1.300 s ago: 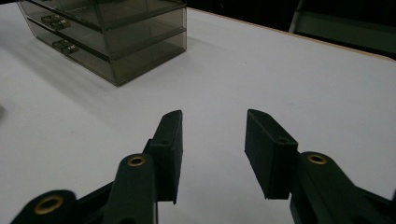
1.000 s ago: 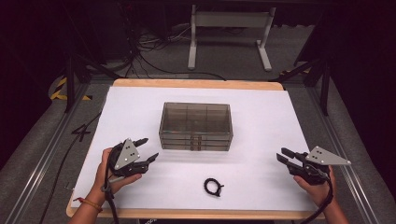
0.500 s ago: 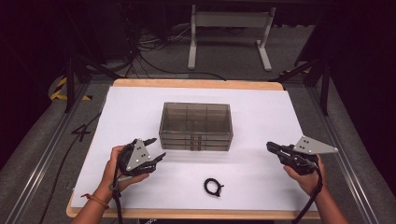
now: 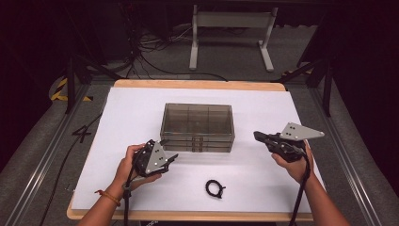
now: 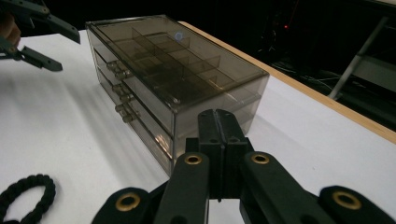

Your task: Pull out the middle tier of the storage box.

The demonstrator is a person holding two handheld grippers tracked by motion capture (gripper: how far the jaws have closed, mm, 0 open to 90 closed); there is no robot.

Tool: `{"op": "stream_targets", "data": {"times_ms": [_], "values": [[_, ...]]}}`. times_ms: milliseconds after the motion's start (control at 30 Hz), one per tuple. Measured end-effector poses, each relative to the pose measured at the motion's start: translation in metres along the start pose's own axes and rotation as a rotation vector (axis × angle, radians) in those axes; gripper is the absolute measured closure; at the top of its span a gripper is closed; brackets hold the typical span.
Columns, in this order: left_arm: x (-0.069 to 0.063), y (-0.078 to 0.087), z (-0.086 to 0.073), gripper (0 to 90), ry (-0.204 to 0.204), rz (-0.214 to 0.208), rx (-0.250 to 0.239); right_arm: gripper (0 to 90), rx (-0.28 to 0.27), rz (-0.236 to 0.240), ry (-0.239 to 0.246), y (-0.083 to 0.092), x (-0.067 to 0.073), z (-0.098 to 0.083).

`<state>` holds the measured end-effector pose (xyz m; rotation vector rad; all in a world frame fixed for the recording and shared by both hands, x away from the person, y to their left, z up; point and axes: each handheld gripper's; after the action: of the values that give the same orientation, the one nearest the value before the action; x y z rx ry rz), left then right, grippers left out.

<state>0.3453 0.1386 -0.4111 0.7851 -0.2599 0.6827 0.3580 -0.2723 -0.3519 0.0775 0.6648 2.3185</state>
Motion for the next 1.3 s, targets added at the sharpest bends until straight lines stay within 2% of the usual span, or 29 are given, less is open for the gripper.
{"op": "stream_targets", "data": {"times_ms": [167,200,300,367,467,567,767,867,1100,1300], "values": [[-0.007,-0.010,0.008,47.7,-0.048,0.006,0.011,90.0,0.009,0.034,0.026,-0.024,0.007,0.022],[-0.010,-0.015,0.011,47.7,-0.084,0.026,0.026,90.0,0.013,0.040,0.031,-0.027,0.008,0.025],[-0.013,-0.019,0.014,47.8,-0.103,0.026,0.034,90.0,0.014,0.049,0.040,-0.034,0.010,0.031],[-0.017,-0.025,0.017,48.9,-0.147,0.048,0.050,90.0,0.025,0.059,0.043,-0.044,0.012,0.036],[-0.022,-0.033,0.022,50.4,-0.177,0.058,0.044,90.0,0.039,0.065,0.050,-0.054,0.015,0.040],[-0.023,-0.039,0.025,52.7,-0.187,0.071,0.040,90.0,0.053,0.076,0.047,-0.062,0.017,0.043],[-0.026,-0.049,0.029,57.0,-0.200,0.050,0.031,90.0,0.084,0.081,0.038,-0.076,0.019,0.045],[-0.028,-0.052,0.031,58.1,-0.202,0.056,0.026,90.0,0.097,0.084,0.030,-0.081,0.018,0.044],[-0.040,-0.057,0.035,61.8,-0.308,0.136,0.075,90.0,0.099,0.083,0.015,-0.085,0.016,0.043],[-0.054,-0.062,0.037,68.3,-0.379,0.241,0.089,90.0,0.104,0.082,0.023,-0.087,0.018,0.043]]}}
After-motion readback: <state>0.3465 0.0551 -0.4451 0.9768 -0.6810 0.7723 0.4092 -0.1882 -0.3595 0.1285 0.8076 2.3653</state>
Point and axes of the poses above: each handheld gripper's, and its own axes: y roughly backward along the jaws, z roughly out of its top, x roughly to its left, and after that the axes turned 5 degrees about x, right-handed
